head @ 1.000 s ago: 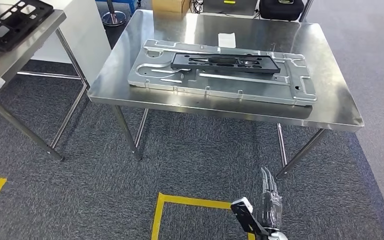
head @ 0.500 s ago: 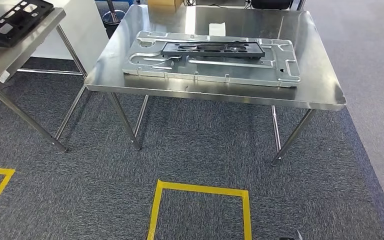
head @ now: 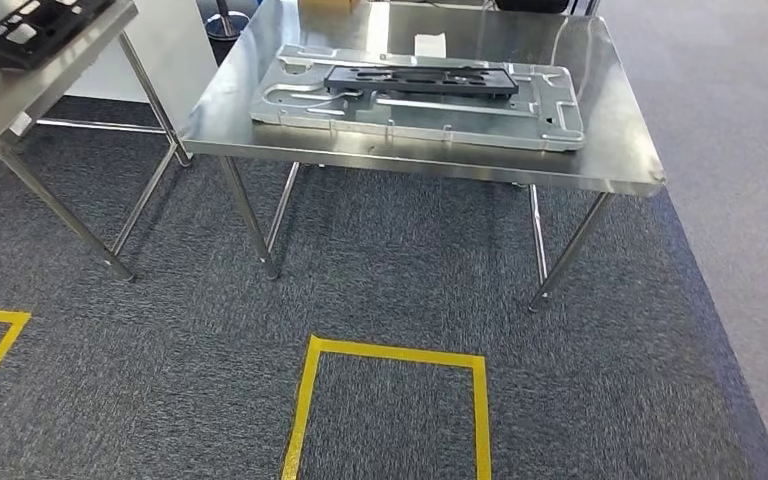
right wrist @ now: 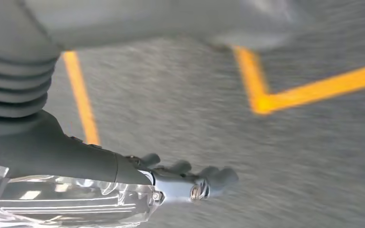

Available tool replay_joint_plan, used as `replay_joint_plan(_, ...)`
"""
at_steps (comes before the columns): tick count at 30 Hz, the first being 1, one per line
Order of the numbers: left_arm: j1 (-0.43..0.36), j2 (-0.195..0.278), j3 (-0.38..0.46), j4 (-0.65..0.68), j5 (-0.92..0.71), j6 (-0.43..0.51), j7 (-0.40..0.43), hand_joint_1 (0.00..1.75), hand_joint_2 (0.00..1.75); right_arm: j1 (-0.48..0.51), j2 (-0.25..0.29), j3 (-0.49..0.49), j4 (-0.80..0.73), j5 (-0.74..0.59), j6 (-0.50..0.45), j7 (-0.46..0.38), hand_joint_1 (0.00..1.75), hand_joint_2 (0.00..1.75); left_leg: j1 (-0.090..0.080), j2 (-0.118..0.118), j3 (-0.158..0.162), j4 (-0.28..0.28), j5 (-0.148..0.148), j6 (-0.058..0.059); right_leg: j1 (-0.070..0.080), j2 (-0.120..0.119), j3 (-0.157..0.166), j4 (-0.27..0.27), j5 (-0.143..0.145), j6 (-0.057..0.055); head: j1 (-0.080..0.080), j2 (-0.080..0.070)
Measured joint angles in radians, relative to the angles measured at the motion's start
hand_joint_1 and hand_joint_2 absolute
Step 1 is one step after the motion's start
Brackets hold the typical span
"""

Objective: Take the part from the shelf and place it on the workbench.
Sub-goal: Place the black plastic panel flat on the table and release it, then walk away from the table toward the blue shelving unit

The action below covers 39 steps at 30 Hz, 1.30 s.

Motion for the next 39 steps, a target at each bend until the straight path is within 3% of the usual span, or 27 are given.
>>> replay_joint_plan(2, 0.001, -0.002, 0.005, 0.0, 0.005, 0.005, -0.006, 0.0, 0.0, -0.002, -0.001, -0.013, 0.016, 0.002, 0.007, 0.046, 0.0, 0.0, 0.002, 0.0, -0.034, 0.003, 0.026, 0.002, -0.011, 0.001, -0.019, 0.121, -0.098, 0.013, 0.003, 0.0)
replay_joint_plan(3, 0.002, -0.005, 0.008, 0.0, 0.007, 0.011, -0.013, 0.0, 0.0, -0.003, -0.001, -0.019, 0.022, 0.001, 0.015, 0.059, 0.0, 0.0, 0.003, 0.001, -0.053, 0.008, 0.038, -0.001, -0.017, 0.001, -0.022, 0.174, -0.112, 0.019, 0.003, 0.0)
replay_joint_plan(5, 0.004, -0.018, 0.01, 0.0, 0.004, 0.024, -0.029, 0.0, 0.0, -0.005, -0.002, -0.03, 0.03, -0.002, 0.041, 0.065, 0.0, 0.0, 0.008, 0.003, -0.094, 0.024, 0.059, -0.01, -0.026, 0.001, 0.01, 0.2, -0.064, 0.03, 0.003, 0.0)
replay_joint_plan(6, 0.005, -0.025, 0.01, 0.0, 0.0, 0.03, -0.035, 0.0, 0.0, -0.006, -0.003, -0.034, 0.033, -0.004, 0.056, 0.064, 0.0, 0.0, 0.011, 0.003, -0.116, 0.034, 0.067, -0.016, -0.03, 0.001, 0.051, 0.162, -0.033, 0.035, 0.003, 0.0)
replay_joint_plan(7, 0.005, -0.03, 0.01, 0.0, -0.002, 0.033, -0.039, 0.0, 0.0, -0.008, -0.003, -0.036, 0.035, -0.005, 0.071, 0.063, 0.0, 0.0, 0.013, 0.001, -0.135, 0.046, 0.073, -0.022, -0.034, 0.006, 0.11, 0.095, -0.023, 0.037, 0.004, 0.0)
replay_joint_plan(9, 0.005, -0.039, 0.01, 0.0, -0.005, 0.035, -0.043, 0.0, 0.0, -0.012, -0.004, -0.038, 0.04, -0.003, 0.088, 0.06, 0.0, 0.0, 0.014, -0.003, -0.162, 0.066, 0.087, -0.036, -0.033, 0.017, 0.214, -0.052, -0.053, 0.033, 0.003, 0.0)
replay_joint_plan(10, 0.005, -0.042, 0.01, 0.0, -0.005, 0.034, -0.045, 0.0, 0.0, -0.013, -0.004, -0.039, 0.043, -0.001, 0.092, 0.06, 0.0, 0.0, 0.014, -0.005, -0.169, 0.069, 0.096, -0.044, -0.03, 0.02, 0.238, -0.095, -0.071, 0.026, 0.003, 0.0)
replay_joint_plan(12, 0.006, -0.045, 0.01, 0.0, -0.006, 0.033, -0.048, 0.0, 0.0, -0.014, -0.004, -0.04, 0.048, 0.011, 0.1, 0.062, 0.0, 0.0, 0.017, -0.01, -0.178, 0.068, 0.112, -0.058, -0.026, 0.011, 0.232, -0.114, -0.072, 0.006, 0.003, 0.0)
replay_joint_plan(13, 0.008, -0.046, 0.009, 0.0, -0.008, 0.034, -0.05, 0.0, 0.0, -0.014, -0.004, -0.04, 0.049, 0.02, 0.105, 0.064, 0.0, 0.0, 0.019, -0.012, -0.184, 0.073, 0.105, -0.064, -0.026, 0.005, 0.225, -0.115, -0.064, -0.005, 0.002, 0.0)
replay_joint_plan(15, 0.013, -0.047, 0.009, 0.0, -0.011, 0.035, -0.052, 0.0, 0.0, -0.014, -0.004, -0.039, 0.052, 0.035, 0.114, 0.068, 0.0, 0.0, 0.024, -0.015, -0.207, 0.136, 0.03, -0.072, -0.027, -0.011, 0.208, -0.118, -0.045, -0.025, -0.002, 0.0)
replay_joint_plan(17, 0.015, -0.048, 0.009, 0.0, -0.014, 0.038, -0.053, 0.0, 0.0, -0.011, -0.004, -0.039, 0.053, 0.044, 0.121, 0.07, 0.0, 0.0, 0.025, -0.015, -0.241, 0.265, -0.066, -0.078, -0.022, -0.026, 0.185, -0.115, -0.029, -0.033, -0.005, 0.0)
replay_joint_plan(18, 0.015, -0.048, 0.009, 0.0, -0.015, 0.039, -0.053, 0.0, 0.0, -0.01, -0.004, -0.039, 0.054, 0.046, 0.122, 0.071, 0.0, 0.0, 0.025, -0.015, -0.252, 0.326, -0.084, -0.08, -0.019, -0.035, 0.173, -0.112, -0.021, -0.034, -0.005, 0.0)
replay_joint_plan(19, 0.016, -0.048, 0.009, 0.0, -0.015, 0.039, -0.052, 0.0, 0.0, -0.01, -0.004, -0.038, 0.055, 0.047, 0.123, 0.071, 0.0, 0.0, 0.025, -0.015, -0.25, 0.361, -0.078, -0.081, -0.016, -0.043, 0.16, -0.108, -0.015, -0.034, -0.006, 0.0)
replay_joint_plan(20, 0.017, -0.048, 0.009, 0.0, -0.016, 0.04, -0.052, 0.0, 0.0, -0.01, -0.004, -0.038, 0.057, 0.048, 0.123, 0.071, 0.0, 0.0, 0.025, -0.013, -0.231, 0.36, -0.054, -0.079, -0.014, -0.052, 0.148, -0.102, -0.01, -0.033, -0.006, 0.0)
replay_joint_plan(22, 0.017, -0.048, 0.009, 0.0, -0.016, 0.04, -0.053, 0.0, 0.0, -0.01, -0.004, -0.037, 0.059, 0.048, 0.124, 0.071, 0.0, 0.0, 0.023, 0.007, -0.138, 0.252, -0.009, -0.071, -0.012, -0.07, 0.13, -0.09, -0.003, -0.029, -0.006, 0.0)
replay_joint_plan(24, 0.013, -0.048, 0.009, 0.0, -0.016, 0.04, -0.053, 0.0, 0.0, -0.01, -0.004, -0.037, 0.061, 0.049, 0.124, 0.071, 0.0, 0.0, 0.014, 0.045, -0.042, 0.111, -0.015, -0.058, -0.009, -0.087, 0.121, -0.078, 0.001, -0.021, -0.006, 0.0)
replay_joint_plan(25, 0.011, -0.048, 0.009, -0.001, -0.017, 0.04, -0.053, 0.0, 0.0, -0.01, -0.004, -0.036, 0.061, 0.049, 0.124, 0.071, 0.0, 0.0, 0.01, 0.056, -0.02, 0.07, -0.027, -0.052, -0.008, -0.097, 0.119, -0.075, 0.003, -0.015, -0.006, 0.0)
replay_joint_plan(27, 0.012, -0.049, 0.009, -0.001, -0.017, 0.04, -0.054, 0.0, 0.0, -0.014, -0.004, -0.036, 0.062, 0.049, 0.124, 0.071, 0.0, 0.0, 0.007, 0.044, -0.021, 0.047, -0.03, -0.038, -0.006, -0.117, 0.117, -0.073, 0.008, -0.002, -0.006, 0.0)
replay_joint_plan(28, 0.014, -0.05, 0.009, -0.001, -0.017, 0.04, -0.054, 0.0, 0.0, -0.016, -0.004, -0.035, 0.062, 0.049, 0.123, 0.071, 0.0, 0.0, 0.009, 0.035, -0.026, 0.043, -0.024, -0.031, -0.008, -0.11, 0.115, -0.069, 0.004, 0.005, -0.006, 0.0)
replay_joint_plan(29, 0.016, -0.051, 0.009, -0.001, -0.017, 0.04, -0.054, 0.0, 0.0, -0.017, -0.005, -0.035, 0.062, 0.05, 0.123, 0.071, 0.0, 0.0, 0.011, 0.026, -0.031, 0.039, -0.016, -0.023, -0.01, -0.089, 0.107, -0.05, -0.014, 0.011, -0.004, 0.0)
replay_joint_plan(31, 0.016, -0.053, 0.01, -0.001, -0.018, 0.041, -0.054, 0.0, 0.0, -0.014, -0.006, -0.035, 0.063, 0.054, 0.124, 0.072, 0.0, 0.0, 0.012, 0.008, -0.044, 0.036, -0.001, -0.011, -0.015, -0.031, 0.065, 0.051, -0.087, 0.019, -0.001, 0.0)
replay_joint_plan(33, 0.016, -0.053, 0.01, -0.001, -0.023, 0.041, -0.053, 0.0, 0.0, -0.01, -0.007, -0.033, 0.063, 0.066, 0.127, 0.077, 0.0, 0.0, 0.009, -0.014, -0.06, 0.038, 0.01, -0.006, -0.016, -0.006, 0.015, 0.177, -0.151, 0.021, 0.0, 0.0)
replay_joint_plan(34, 0.017, -0.053, 0.009, -0.001, -0.026, 0.041, -0.052, 0.0, 0.0, -0.008, -0.007, -0.031, 0.063, 0.074, 0.128, 0.081, 0.0, 0.0, 0.007, -0.027, -0.065, 0.04, 0.014, -0.006, -0.016, -0.003, 0.007, 0.204, -0.155, 0.02, 0.0, 0.0)
replay_joint_plan(35, 0.019, -0.053, 0.009, -0.001, -0.028, 0.041, -0.05, 0.0, 0.0, -0.007, -0.008, -0.028, 0.064, 0.082, 0.129, 0.086, 0.0, 0.0, 0.006, -0.039, -0.069, 0.043, 0.017, -0.007, -0.016, -0.001, 0.019, 0.192, -0.138, 0.018, 0.0, 0.0)
replay_joint_plan(36, 0.021, -0.053, 0.009, -0.001, -0.03, 0.041, -0.049, 0.0, 0.0, -0.006, -0.008, -0.025, 0.064, 0.09, 0.131, 0.092, 0.0, 0.0, 0.005, -0.052, -0.071, 0.046, 0.019, -0.008, -0.016, 0.004, 0.05, 0.141, -0.106, 0.014, 0.0, 0.0)
replay_joint_plan(38, 0.021, -0.055, 0.009, -0.001, -0.033, 0.041, -0.046, 0.0, 0.0, -0.005, -0.009, -0.017, 0.064, 0.107, 0.136, 0.107, 0.0, 0.0, 0.002, -0.072, -0.075, 0.052, 0.021, -0.012, -0.015, 0.039, 0.126, -0.001, -0.045, 0.001, 0.0, 0.0)
replay_joint_plan(39, 0.02, -0.057, 0.008, -0.001, -0.035, 0.043, -0.044, 0.0, 0.0, -0.005, -0.01, -0.012, 0.065, 0.116, 0.14, 0.115, 0.0, 0.0, 0.001, -0.081, -0.079, 0.055, 0.022, -0.015, -0.014, 0.055, 0.151, -0.053, -0.031, -0.005, 0.0, 0.0)
